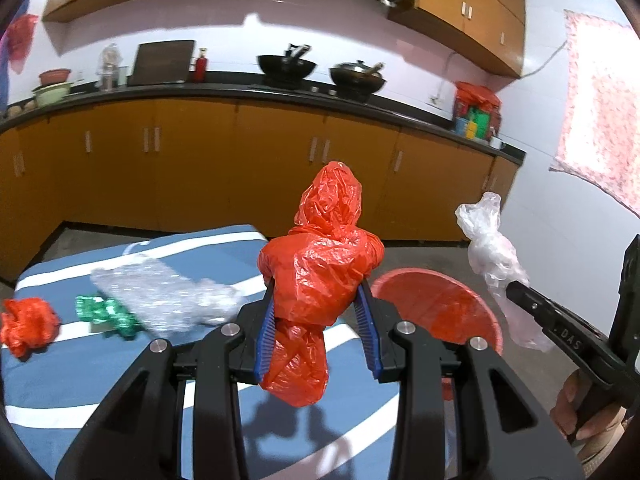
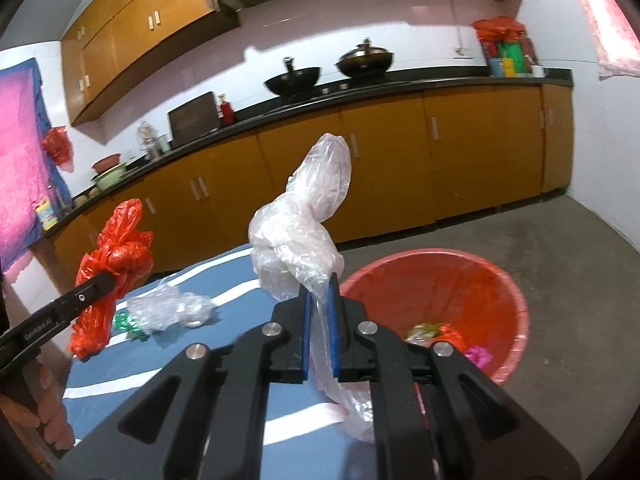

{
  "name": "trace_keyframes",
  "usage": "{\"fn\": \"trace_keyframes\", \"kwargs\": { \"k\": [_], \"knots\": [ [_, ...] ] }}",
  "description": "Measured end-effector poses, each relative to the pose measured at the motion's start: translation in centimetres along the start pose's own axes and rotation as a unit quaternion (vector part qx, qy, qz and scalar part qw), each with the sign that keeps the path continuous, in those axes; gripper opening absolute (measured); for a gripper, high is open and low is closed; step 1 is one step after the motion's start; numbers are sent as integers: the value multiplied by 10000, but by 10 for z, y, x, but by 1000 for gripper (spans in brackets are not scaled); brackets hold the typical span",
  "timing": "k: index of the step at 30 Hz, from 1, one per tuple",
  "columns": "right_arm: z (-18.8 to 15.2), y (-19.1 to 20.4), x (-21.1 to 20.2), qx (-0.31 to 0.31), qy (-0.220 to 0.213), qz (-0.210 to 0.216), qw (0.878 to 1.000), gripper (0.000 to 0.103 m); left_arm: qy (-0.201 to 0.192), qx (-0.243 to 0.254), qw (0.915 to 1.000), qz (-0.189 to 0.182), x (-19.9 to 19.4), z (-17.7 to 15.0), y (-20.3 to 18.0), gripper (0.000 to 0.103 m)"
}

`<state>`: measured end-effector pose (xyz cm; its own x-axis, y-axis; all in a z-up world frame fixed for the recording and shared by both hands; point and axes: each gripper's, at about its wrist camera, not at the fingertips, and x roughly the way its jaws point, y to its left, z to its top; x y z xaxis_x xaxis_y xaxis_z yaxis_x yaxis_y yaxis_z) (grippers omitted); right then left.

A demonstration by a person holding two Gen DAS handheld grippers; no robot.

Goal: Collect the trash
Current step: 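Carry the red bag and clear bag over the wastebasket, then open both tools to drop the bags into the wastebasket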

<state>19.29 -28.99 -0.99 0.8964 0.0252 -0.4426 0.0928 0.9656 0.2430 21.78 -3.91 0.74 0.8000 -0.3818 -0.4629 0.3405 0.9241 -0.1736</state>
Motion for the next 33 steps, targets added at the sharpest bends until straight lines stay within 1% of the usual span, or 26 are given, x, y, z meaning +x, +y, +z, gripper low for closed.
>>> {"fn": "trace_keyframes", "kwargs": {
  "k": [5, 10, 18, 21, 28, 30, 31, 33],
  "knots": [
    [1, -32, -3, 159, -39, -313, 9994, 9, 137, 161, 9995, -238, 20, -2, -29, 37],
    [1, -58, 2, 360, -21, -525, 9980, 9, 255, 304, 9983, -421, 37, -6, -55, 37],
    [0, -85, 16, 518, 32, -717, 9961, 9, 465, 516, 9955, -638, 73, -14, -89, 37],
    [-3, -94, 21, 580, 68, -766, 9953, 9, 551, 548, 9946, -690, 83, -16, -97, 37],
    [2, -108, 40, 695, 120, -899, 9935, 9, 717, 655, 9921, -791, 113, -16, -115, 38],
    [4, -111, 46, 740, 123, -906, 9931, 10, 751, 675, 9916, -809, 121, -17, -122, 41],
    [5, -114, 49, 766, 145, -875, 9931, 14, 772, 683, 9913, -819, 127, -17, -123, 43],
    [5, -119, 58, 822, 220, -900, 9923, 17, 803, 676, 9911, -818, 133, -20, -125, 57]
  ]
}}
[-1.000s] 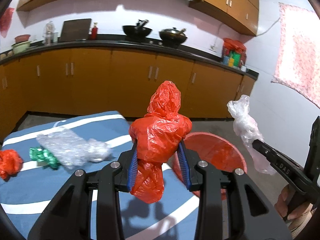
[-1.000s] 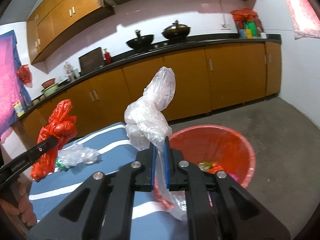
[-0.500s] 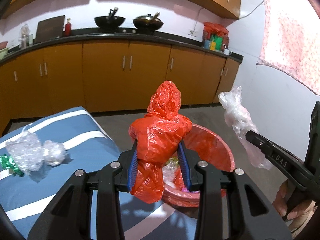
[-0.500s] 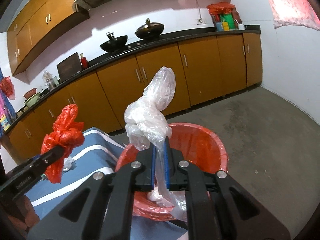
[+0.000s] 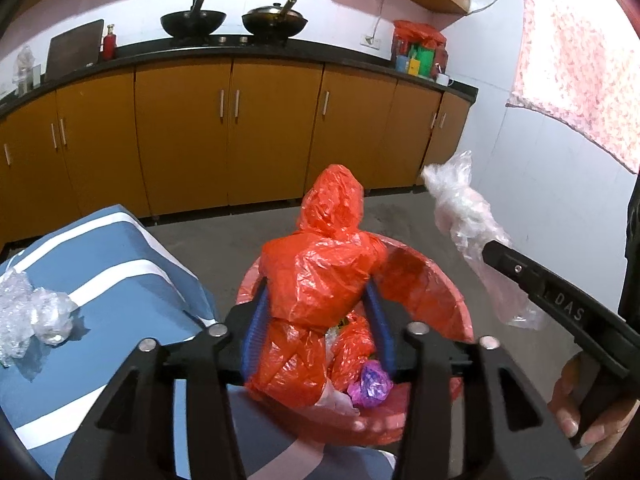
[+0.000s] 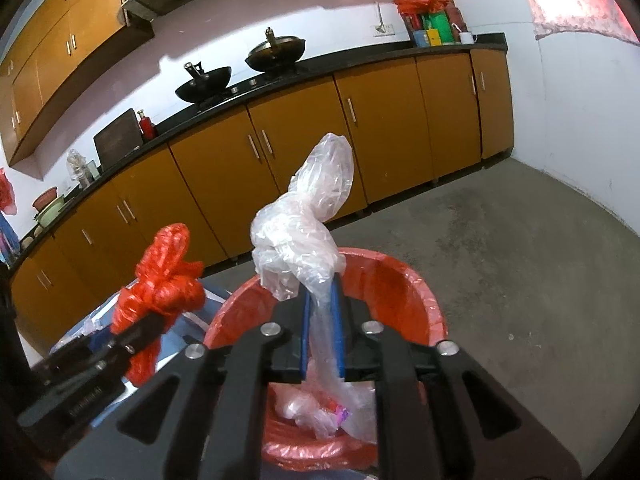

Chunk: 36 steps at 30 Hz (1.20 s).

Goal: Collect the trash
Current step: 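Open both tools to drop the bags into the wastebasket, then move both open tools back over the table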

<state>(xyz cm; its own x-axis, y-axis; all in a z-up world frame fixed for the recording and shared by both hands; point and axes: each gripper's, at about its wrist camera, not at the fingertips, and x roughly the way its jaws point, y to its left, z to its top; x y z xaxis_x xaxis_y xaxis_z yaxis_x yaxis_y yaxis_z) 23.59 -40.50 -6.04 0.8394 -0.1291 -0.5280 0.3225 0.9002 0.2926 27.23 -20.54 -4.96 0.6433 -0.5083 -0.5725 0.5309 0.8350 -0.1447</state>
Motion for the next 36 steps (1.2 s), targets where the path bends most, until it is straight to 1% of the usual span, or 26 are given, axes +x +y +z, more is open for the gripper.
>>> {"fn": "trace_keyframes", "kwargs": {
  "k": [2, 4, 7, 9, 13, 16, 19, 22, 25, 27, 29, 32, 33, 34, 36],
  "knots": [
    [-1, -5, 5, 34, 65, 39, 10000, 23, 20, 2, 10000, 76, 4, -3, 1, 64],
    [-6, -8, 5, 31, 88, 42, 9999, 31, 64, -76, 9999, 43, 7, -6, 5, 64],
    [-12, -13, 3, 45, 96, -21, 9999, 32, 98, -164, 9997, 155, 4, -11, 16, 64],
    [-13, -15, 0, 85, 86, -49, 9999, 33, 51, -286, 9993, 234, -3, -14, 27, 64],
    [-11, -10, -3, 61, 49, -35, 10000, 37, -73, -476, 9977, 469, -17, -16, 48, 64],
    [-11, 4, -5, -31, 49, 54, 10000, 37, -158, -602, 9957, 680, -32, -20, 66, 64],
    [-12, 28, -4, -212, 86, 234, 9995, 37, -277, -759, 9928, 888, -51, -27, 87, 64],
    [-16, 64, -1, -469, 172, 521, 9974, 37, -422, -877, 9886, 1153, -77, -36, 112, 65],
    [-24, 106, 3, -715, 276, 840, 9935, 37, -601, -998, 9813, 1531, -109, -50, 142, 68],
    [-32, 141, 7, -896, 371, 1104, 9891, 37, -692, -1127, 9745, 1813, -131, -61, 166, 68],
    [-41, 172, 10, -1063, 458, 1315, 9845, 37, -778, -1309, 9638, 2189, -157, -77, 196, 68],
    [-58, 221, 15, -1338, 606, 1638, 9755, 38, -873, -1486, 9476, 2690, -187, -96, 228, 69],
    [-63, 232, 15, -1409, 636, 1705, 9732, 37, -913, -1553, 9388, 2938, -200, -105, 242, 70],
    [-71, 248, 18, -1512, 680, 1780, 9700, 37, -929, -1589, 9341, 3059, -208, -110, 250, 70],
    [-85, 276, 24, -1698, 748, 1856, 9649, 37, -953, -1664, 9217, 3372, -224, -120, 268, 70]
  ]
}}
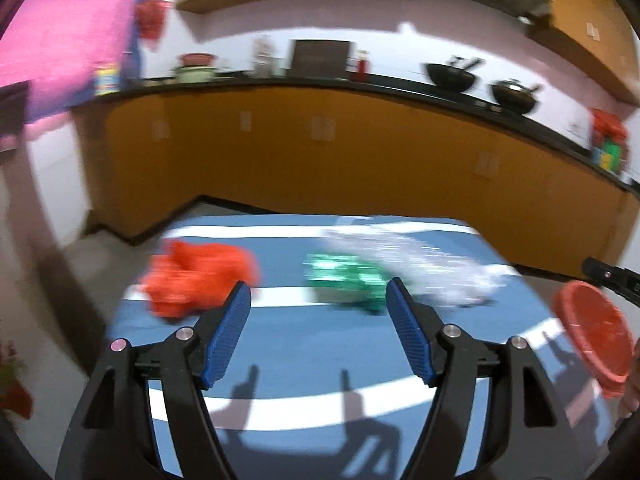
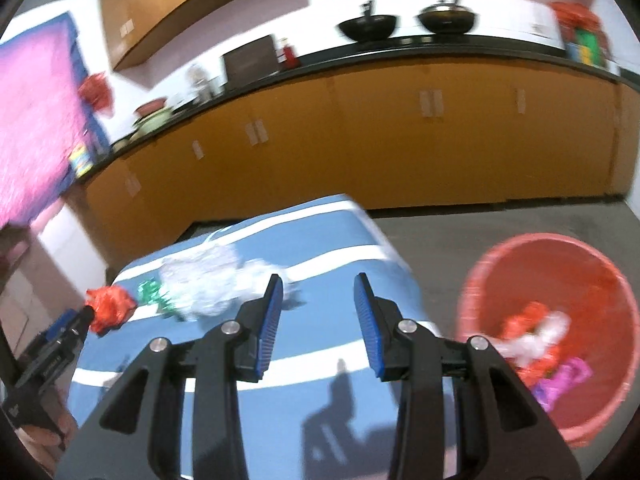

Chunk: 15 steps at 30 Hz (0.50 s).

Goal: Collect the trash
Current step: 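Move both open tools back over the table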

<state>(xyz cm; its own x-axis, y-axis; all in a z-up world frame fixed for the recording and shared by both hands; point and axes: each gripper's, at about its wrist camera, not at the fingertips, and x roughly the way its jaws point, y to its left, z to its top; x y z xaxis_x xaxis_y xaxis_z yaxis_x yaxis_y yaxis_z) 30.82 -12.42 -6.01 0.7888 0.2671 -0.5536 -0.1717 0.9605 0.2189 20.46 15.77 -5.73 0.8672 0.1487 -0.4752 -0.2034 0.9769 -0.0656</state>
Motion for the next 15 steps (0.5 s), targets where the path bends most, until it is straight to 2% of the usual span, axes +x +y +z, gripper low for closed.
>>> {"fn": "trace_keyframes", "kwargs": {
  "k": [3, 7, 12, 15],
  "knots": [
    [-1, 21, 27, -98, 156, -20, 9998, 37, -43, -119, 9992, 377, 0, -1, 35, 72],
    [3, 29, 59, 152, 374, -53, 9992, 37, -84, -266, 9973, 685, 0, -5, 67, 75],
    [11, 35, 89, 312, 448, -260, 9982, 37, -114, -429, 9951, 881, 8, -3, 90, 80],
    [12, 34, 109, 374, 642, -403, 9964, 37, -164, -433, 9947, 919, 10, -1, 96, 85]
  ]
}}
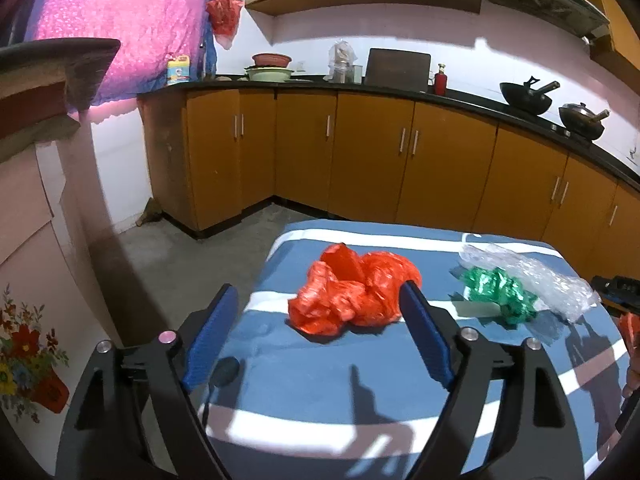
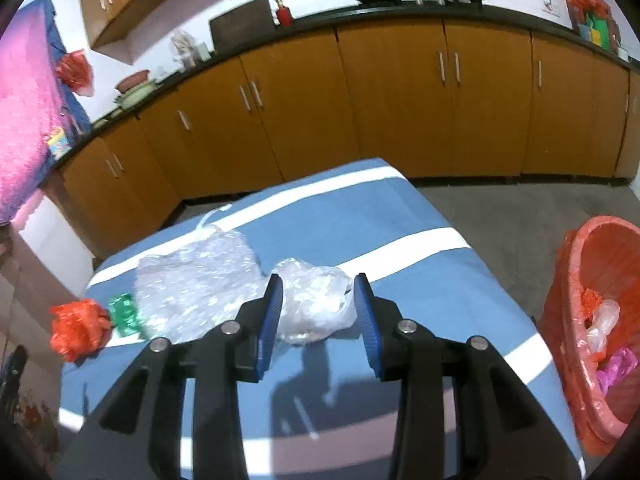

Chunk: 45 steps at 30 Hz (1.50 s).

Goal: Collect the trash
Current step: 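Move both open tools back over the table, then grasp the orange-red bag with the left tool while the right tool grasps a clear bag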

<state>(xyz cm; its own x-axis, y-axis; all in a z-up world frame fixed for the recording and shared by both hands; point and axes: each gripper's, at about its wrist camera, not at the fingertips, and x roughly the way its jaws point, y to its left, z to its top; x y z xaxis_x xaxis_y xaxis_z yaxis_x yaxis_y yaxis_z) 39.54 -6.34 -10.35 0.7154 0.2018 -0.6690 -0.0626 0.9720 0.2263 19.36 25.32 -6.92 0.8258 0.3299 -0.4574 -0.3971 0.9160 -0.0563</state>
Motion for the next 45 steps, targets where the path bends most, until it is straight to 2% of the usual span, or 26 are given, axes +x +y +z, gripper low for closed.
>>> {"fn": "trace_keyframes", "kwargs": {
  "k": [3, 6, 9, 17, 22, 23, 26, 28, 30, 33, 36, 39, 45],
  "knots": [
    [-3, -2, 14, 8, 210, -12, 9998, 37, -33, 36, 10000, -19, 6, 3, 3, 88],
    [-12, -3, 24, -135, 466, -15, 9988, 12, -35, 117, 9999, -73, 14, 6, 3, 92],
    [-21, -4, 23, -266, 435, -122, 9986, 6, -7, 224, 9997, -120, 20, 6, 0, 93],
    [-33, -20, 3, -143, 275, -318, 9990, 4, 340, 479, 9980, -214, 47, 5, -8, 94],
    [-36, -30, -3, -56, 294, -299, 9991, 4, 790, 601, 9949, -168, 71, 8, -14, 93],
    [-36, -30, -4, -49, 297, -297, 9991, 5, 870, 624, 9941, -156, 75, 9, -14, 91],
    [-36, -32, -5, -20, 317, -290, 9991, 5, 1188, 654, 9902, -344, 88, 9, -15, 71],
    [-38, -32, -5, 12, 330, -282, 9991, 5, 1242, 648, 9890, -469, 90, 9, -15, 60],
    [-38, -33, -5, 28, 335, -280, 9990, 5, 1264, 693, 9878, -583, 90, 8, -17, 42],
    [-39, -33, -6, 17, 334, -280, 9990, 5, 1257, 808, 9861, -724, 87, 6, -23, 28],
    [-40, -34, -10, 31, 314, -271, 9991, 5, 1215, 775, 9867, -749, 84, 5, -24, 20],
    [-41, -37, -18, 53, 283, -261, 9992, 5, 1181, 682, 9880, -730, 78, 3, -25, 17],
    [-38, -50, -48, 146, 102, -219, 9996, 5, 1077, 627, 9885, -852, 54, 2, -39, 16]
  ]
}}
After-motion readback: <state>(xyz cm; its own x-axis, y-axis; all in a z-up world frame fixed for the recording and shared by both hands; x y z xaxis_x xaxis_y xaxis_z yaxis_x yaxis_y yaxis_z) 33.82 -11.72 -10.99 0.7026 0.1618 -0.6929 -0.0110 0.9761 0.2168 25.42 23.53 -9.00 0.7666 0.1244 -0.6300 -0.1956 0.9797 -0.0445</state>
